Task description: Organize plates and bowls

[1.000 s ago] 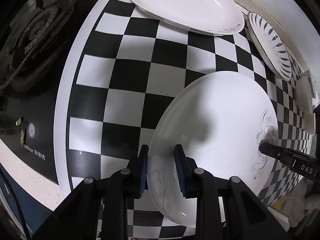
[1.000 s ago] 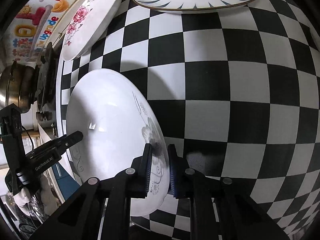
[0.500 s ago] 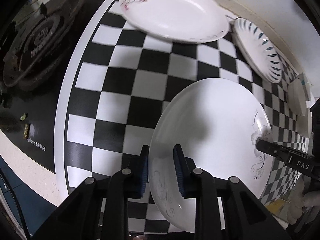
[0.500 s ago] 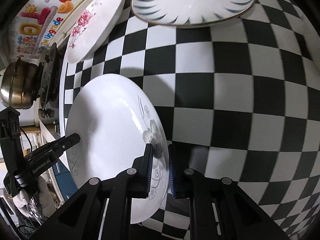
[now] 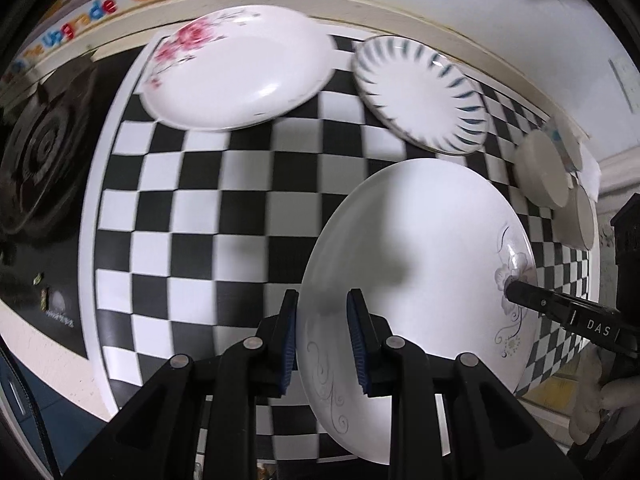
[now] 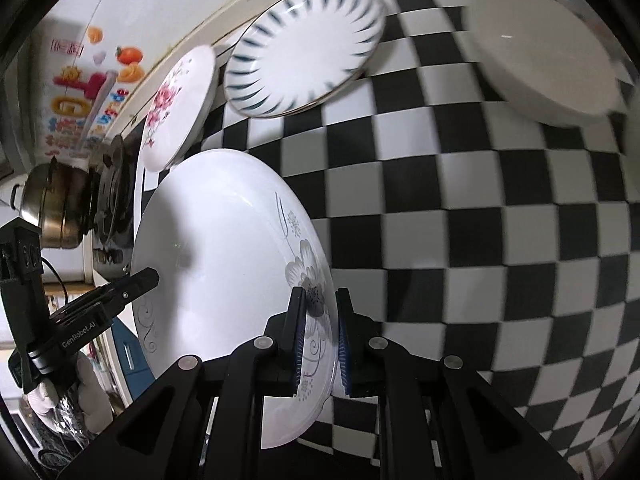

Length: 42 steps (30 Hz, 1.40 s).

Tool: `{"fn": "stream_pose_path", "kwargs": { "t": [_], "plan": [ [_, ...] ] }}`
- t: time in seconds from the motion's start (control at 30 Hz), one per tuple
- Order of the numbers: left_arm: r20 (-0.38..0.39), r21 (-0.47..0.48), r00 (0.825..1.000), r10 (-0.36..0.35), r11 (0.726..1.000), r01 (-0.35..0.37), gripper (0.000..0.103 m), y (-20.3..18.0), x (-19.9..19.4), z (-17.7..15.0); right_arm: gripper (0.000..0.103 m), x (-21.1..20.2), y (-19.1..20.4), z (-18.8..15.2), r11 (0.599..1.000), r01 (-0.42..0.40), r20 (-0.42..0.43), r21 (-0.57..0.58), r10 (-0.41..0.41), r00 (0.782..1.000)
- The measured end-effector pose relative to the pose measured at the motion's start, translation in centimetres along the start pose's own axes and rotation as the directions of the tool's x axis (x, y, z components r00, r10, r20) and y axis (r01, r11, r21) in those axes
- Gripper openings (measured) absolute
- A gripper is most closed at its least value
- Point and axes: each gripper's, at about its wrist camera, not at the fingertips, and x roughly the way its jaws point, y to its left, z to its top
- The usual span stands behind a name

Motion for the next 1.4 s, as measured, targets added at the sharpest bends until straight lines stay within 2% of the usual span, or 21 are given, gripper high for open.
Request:
{"fn": "stream_pose_path", "kwargs": {
  "t": [0.27,0.53,0.83,1.4],
  "plan": [
    [-0.026,0.084,0.999,-0.028,0.996,0.03,0.021,-5.9,2.3,0.5,0.016,-2.9,-5.1,-1.5,0.997,0.018,0.045,0.069,-0.021,0.999],
    [-0.069,0.127,0.997,-0.033,0.991,0.042,0.021,-9.5,4.9,0.1,0.016,-3.2,-9.3,-2.6,0.991,0.041,0.048,0.13,-0.047,0.998],
    [-0.113,0.114,0.993,-0.025,0.993,0.038,0.021,-11.1,7.6,-0.8,0.016,-2.1,-12.2,-3.0,0.986,0.063,0.022,0.153,-0.067,0.998],
    [-0.111,0.063,0.994,0.004,0.998,0.003,0.021,-11.2,9.2,-1.7,0.016,-1.2,-12.6,-2.8,0.993,0.046,-0.002,0.108,-0.046,0.999]
  ]
}}
